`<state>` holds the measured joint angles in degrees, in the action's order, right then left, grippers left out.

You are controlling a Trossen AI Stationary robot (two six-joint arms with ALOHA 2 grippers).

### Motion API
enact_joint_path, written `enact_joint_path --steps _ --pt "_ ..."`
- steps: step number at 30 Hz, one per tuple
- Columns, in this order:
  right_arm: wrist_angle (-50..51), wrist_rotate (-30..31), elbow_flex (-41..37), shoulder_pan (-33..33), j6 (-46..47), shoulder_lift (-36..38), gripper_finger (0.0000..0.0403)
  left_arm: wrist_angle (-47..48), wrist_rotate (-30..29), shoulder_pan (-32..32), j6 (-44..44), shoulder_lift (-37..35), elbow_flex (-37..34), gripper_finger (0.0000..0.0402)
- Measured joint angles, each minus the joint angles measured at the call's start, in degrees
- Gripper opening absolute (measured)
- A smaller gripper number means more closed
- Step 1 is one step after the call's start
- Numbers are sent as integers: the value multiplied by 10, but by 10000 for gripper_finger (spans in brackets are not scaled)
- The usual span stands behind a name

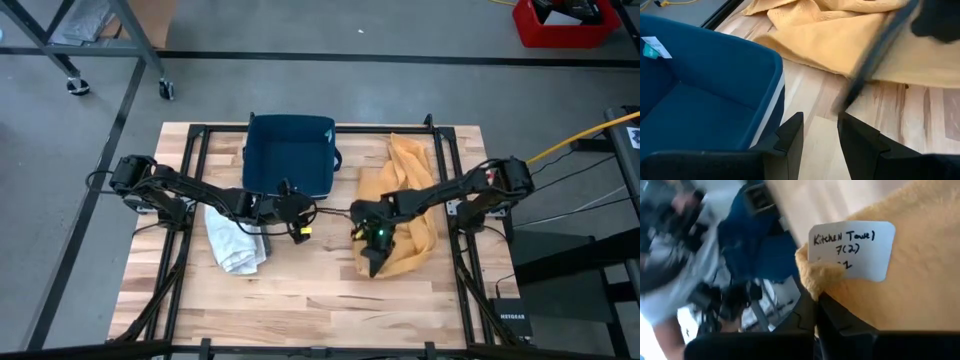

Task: Fold towel
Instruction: Fold the yellow towel

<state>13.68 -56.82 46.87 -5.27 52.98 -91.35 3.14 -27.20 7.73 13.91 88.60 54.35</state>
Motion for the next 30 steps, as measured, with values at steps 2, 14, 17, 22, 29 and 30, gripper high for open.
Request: enact_joint_path --steps 2,14,17,22,29,30 --pt "-53 -7 0 -21 2 0 4 9 0 0 0 0 0 114" --pt "-439 209 0 -56 65 0 1 43 0 14 -29 -18 0 57" --pt "-533 254 0 -56 39 0 1 43 0 22 -43 -42 0 34" --pt "-621 289 0 -56 1 0 1 45 0 36 -50 -94 0 11" --pt "-762 340 0 -57 -83 0 1 81 0 62 -86 -189 0 1" --pt "-785 339 0 -57 -88 0 1 88 0 65 -94 -202 0 2"
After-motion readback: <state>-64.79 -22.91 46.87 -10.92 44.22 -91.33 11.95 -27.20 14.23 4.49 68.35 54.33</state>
